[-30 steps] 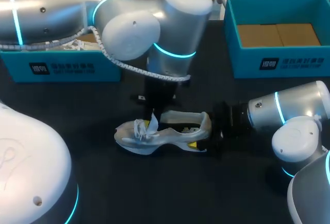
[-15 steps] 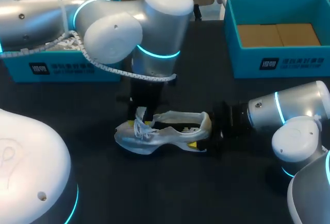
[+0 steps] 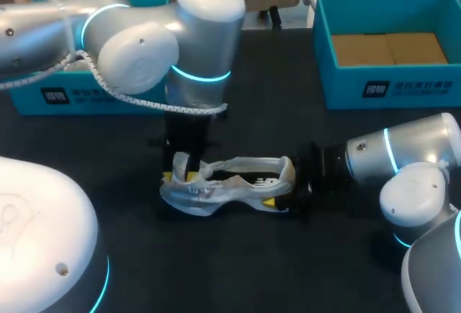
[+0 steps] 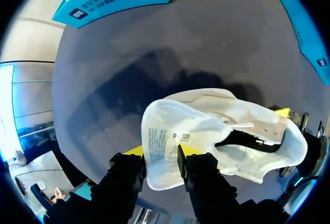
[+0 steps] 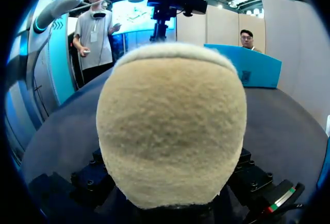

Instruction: Take the shoe out of the shoebox, open the shoe tongue, remove and reinsert the insole, then place the shoe into the shoebox

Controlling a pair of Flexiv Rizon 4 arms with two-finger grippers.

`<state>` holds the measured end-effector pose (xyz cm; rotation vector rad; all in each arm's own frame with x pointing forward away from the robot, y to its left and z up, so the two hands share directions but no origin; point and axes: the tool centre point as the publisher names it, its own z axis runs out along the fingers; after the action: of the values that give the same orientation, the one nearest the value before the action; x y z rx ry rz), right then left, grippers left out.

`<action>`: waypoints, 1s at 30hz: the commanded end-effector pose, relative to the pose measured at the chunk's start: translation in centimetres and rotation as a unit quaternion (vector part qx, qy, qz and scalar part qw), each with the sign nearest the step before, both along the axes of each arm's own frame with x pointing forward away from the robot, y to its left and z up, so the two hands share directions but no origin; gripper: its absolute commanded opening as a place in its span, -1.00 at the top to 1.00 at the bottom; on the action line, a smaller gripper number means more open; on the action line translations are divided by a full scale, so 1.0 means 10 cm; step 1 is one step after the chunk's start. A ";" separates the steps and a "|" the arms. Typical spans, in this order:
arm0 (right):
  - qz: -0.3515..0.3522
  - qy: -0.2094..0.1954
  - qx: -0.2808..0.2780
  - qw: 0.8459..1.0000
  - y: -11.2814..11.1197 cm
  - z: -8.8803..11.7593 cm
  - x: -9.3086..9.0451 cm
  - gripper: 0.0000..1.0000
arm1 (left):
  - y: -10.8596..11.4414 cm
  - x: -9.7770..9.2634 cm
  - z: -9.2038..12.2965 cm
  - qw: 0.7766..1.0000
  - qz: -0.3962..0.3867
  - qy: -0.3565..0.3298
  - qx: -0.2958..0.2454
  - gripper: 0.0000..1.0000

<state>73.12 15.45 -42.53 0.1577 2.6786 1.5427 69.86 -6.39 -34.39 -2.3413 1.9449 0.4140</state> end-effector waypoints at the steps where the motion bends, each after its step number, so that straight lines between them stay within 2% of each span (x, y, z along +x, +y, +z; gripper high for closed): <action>1: -0.001 0.001 -0.002 1.000 0.05 -0.06 0.00 1.00 | 0.10 -0.01 -0.09 1.000 0.007 0.002 -0.011 0.27; 11: -0.001 0.001 -0.002 1.000 0.05 -0.06 0.00 1.00 | 0.15 -0.03 -0.26 1.000 0.022 0.009 -0.006 0.25; 19: -0.001 0.001 -0.002 1.000 0.05 -0.06 0.00 1.00 | 0.20 -0.03 -0.28 0.999 0.034 0.011 -0.014 0.16; 23: -0.001 0.001 -0.002 1.000 0.05 -0.06 0.00 1.00 | 0.21 -0.02 -0.24 0.999 0.029 0.013 -0.022 -0.05; 27: -0.001 0.001 -0.002 1.000 0.05 -0.06 0.00 1.00 | 0.18 -0.01 -0.13 0.999 0.017 0.010 -0.036 -0.53; 30: -0.001 0.001 -0.002 1.000 0.05 -0.06 0.00 1.00 | 0.16 -0.01 -0.10 0.999 0.007 0.012 -0.041 -0.75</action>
<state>73.12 15.43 -42.53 0.1580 2.6786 1.5425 70.06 -5.22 -35.92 -2.4091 1.9894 0.3907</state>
